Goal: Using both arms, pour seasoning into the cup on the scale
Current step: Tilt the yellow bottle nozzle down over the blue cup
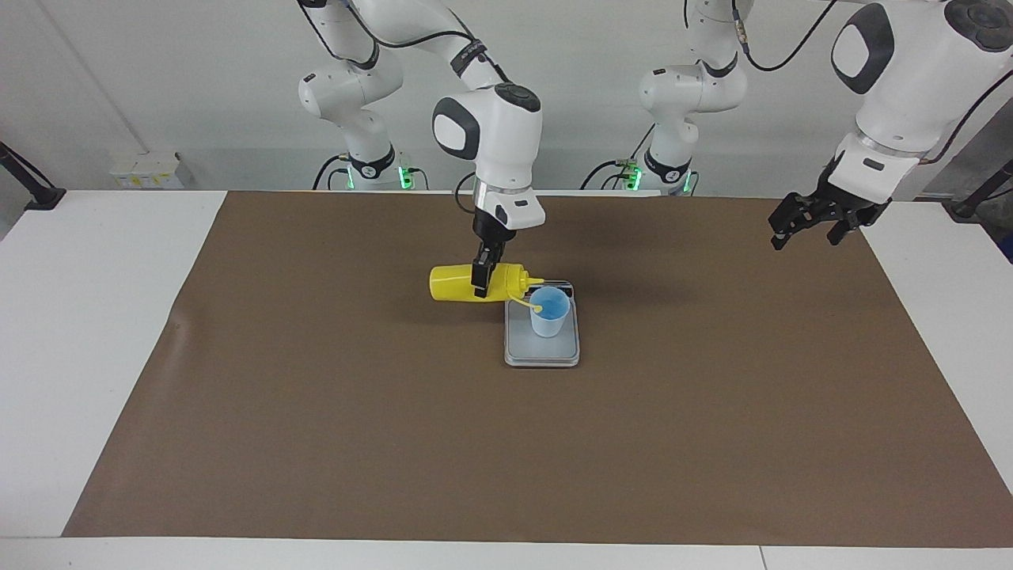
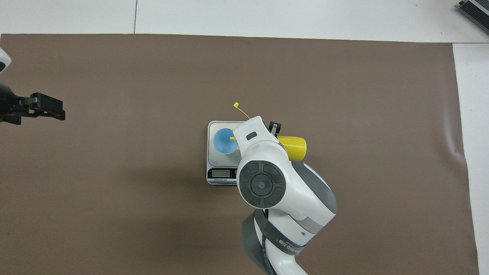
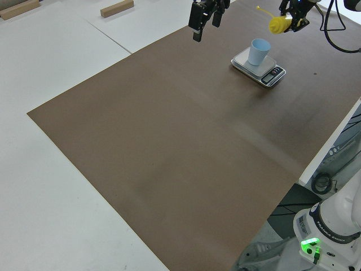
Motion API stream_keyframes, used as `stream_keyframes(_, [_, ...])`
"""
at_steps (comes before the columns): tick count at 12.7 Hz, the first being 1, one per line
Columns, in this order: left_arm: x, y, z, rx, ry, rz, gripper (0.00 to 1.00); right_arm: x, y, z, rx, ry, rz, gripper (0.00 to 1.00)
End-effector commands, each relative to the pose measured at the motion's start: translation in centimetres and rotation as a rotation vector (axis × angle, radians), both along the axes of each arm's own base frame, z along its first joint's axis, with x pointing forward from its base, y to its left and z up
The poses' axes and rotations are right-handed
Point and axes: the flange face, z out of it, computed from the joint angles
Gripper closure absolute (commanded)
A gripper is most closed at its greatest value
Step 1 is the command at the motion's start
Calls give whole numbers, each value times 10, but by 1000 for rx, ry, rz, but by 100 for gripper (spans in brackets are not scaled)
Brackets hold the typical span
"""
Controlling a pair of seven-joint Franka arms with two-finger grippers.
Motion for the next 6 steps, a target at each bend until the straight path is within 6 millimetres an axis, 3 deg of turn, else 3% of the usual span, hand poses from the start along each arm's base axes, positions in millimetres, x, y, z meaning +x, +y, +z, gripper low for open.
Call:
stream_keyframes(1, [-7, 2, 2, -14, 7, 14, 0, 6, -3, 5, -88, -8, -13, 100])
stream_keyframes(4, [-7, 3, 2, -14, 7, 16, 0, 11, -7, 17, -151, -6, -45, 100])
stream_keyframes(6, [-7, 2, 2, -14, 7, 14, 0, 12, -4, 15, -166, -20, -64, 100])
